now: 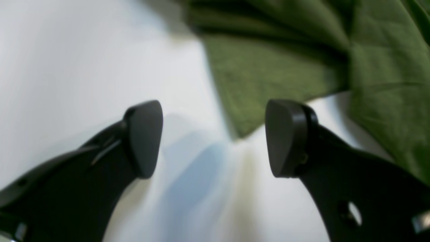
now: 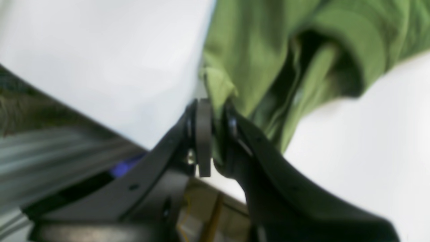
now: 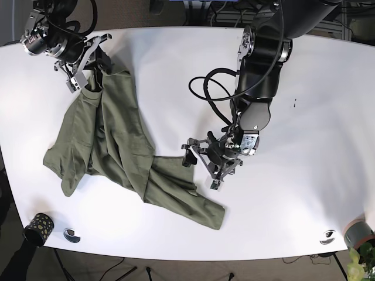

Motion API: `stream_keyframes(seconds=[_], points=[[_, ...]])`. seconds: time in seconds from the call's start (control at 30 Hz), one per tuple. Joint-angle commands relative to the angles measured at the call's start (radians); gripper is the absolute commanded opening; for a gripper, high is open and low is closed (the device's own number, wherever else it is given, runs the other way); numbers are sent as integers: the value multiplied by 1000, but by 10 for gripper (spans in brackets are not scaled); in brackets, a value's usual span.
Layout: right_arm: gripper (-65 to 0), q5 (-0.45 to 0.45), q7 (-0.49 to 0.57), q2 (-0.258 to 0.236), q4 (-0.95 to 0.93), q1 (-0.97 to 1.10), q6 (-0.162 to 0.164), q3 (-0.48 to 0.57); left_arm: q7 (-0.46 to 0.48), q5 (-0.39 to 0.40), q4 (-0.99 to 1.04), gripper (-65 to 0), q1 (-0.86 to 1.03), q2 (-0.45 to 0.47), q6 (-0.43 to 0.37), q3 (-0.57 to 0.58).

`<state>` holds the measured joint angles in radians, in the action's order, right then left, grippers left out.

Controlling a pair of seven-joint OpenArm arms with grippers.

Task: Fold the T-shirt properly

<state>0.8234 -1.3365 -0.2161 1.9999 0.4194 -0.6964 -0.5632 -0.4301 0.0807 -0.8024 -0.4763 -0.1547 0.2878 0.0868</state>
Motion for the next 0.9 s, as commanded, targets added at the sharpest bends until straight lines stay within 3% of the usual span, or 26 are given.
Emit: stream_keyframes(seconds=[0.0, 0.4, 0.77, 0.87], points=[[-650, 18, 15, -3, 14, 0, -2, -5, -8, -2, -12, -204, -9, -2, -3, 21], [-650, 21, 15, 5, 14, -14, -2, -4, -9, 0, 50, -204, -2, -2, -3, 163], [-650, 23, 15, 5, 14, -15, -2, -4, 12, 0, 53, -207, -8, -2, -3, 182], [-650, 23, 15, 5, 12, -15, -2, -4, 26, 0, 73, -276, -23, -2, -3, 250]])
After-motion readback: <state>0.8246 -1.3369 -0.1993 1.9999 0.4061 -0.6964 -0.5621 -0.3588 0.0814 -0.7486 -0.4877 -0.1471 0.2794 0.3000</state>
